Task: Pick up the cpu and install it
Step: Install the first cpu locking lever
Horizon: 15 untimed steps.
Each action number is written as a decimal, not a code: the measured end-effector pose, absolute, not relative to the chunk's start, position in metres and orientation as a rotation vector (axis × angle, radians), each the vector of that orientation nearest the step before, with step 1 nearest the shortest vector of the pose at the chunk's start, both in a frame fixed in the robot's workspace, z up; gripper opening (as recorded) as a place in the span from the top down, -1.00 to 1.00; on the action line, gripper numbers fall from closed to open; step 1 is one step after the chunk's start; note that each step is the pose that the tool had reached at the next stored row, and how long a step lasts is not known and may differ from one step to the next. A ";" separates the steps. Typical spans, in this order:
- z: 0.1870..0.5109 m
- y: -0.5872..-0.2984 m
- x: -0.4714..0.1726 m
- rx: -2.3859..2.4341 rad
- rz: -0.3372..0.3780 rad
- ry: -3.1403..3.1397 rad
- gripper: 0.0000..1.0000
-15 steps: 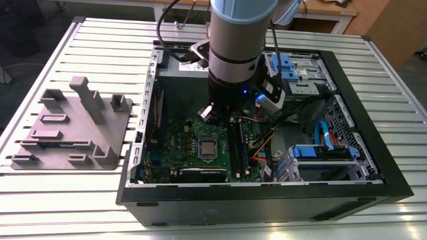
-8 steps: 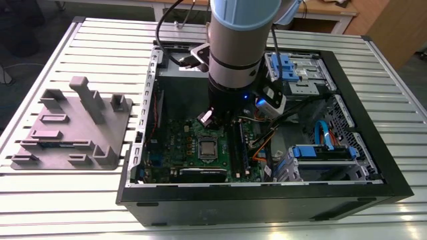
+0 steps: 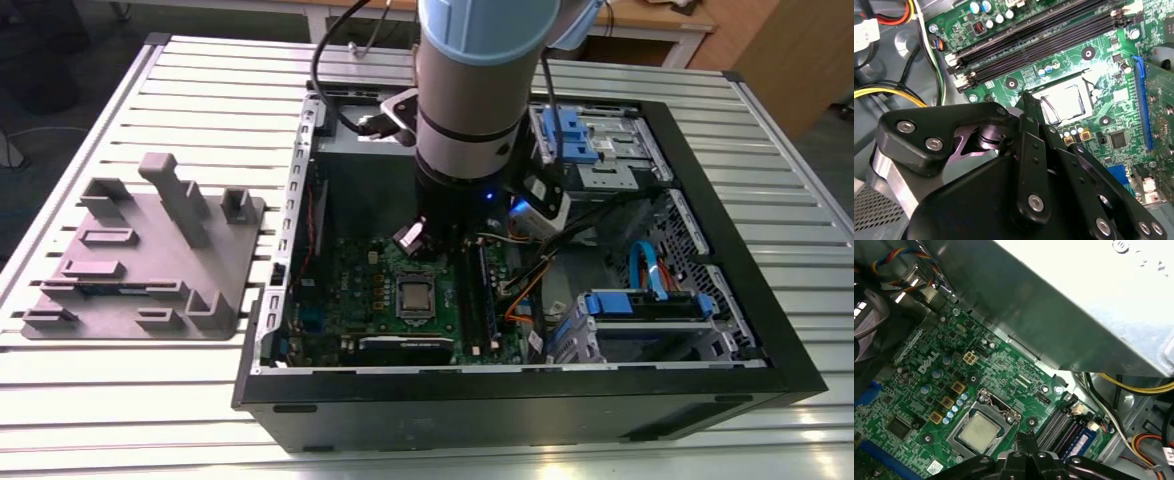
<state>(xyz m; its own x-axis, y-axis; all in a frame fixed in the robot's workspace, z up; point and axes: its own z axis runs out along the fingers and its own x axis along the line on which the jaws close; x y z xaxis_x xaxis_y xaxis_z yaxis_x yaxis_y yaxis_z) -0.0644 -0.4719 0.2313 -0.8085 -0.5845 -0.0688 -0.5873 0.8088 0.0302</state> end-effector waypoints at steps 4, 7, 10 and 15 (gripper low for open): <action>0.229 -0.472 -0.065 -0.939 0.073 2.939 0.80; 0.229 -0.472 -0.065 -0.936 0.074 2.939 0.80; 0.227 -0.472 -0.065 -0.902 0.072 2.949 0.80; 0.227 -0.472 -0.066 -0.866 0.071 2.960 0.80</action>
